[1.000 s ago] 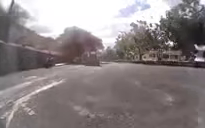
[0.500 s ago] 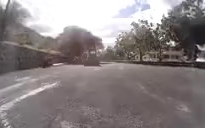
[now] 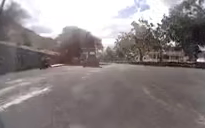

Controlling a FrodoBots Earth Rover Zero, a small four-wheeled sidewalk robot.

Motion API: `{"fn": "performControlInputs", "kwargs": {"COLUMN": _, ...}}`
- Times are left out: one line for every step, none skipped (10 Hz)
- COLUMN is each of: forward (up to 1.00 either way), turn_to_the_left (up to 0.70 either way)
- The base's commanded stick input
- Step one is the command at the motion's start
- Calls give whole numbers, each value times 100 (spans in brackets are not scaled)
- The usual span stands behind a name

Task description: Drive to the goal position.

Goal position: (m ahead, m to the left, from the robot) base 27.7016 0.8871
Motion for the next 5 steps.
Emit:
{"fn": "performControlInputs", "kwargs": {"forward": 70, "turn_to_the_left": -3}}
{"fn": "performControlInputs", "kwargs": {"forward": 70, "turn_to_the_left": 0}}
{"fn": "performControlInputs", "kwargs": {"forward": 70, "turn_to_the_left": 0}}
{"fn": "performControlInputs", "kwargs": {"forward": 70, "turn_to_the_left": 0}}
{"fn": "performControlInputs", "kwargs": {"forward": 70, "turn_to_the_left": 0}}
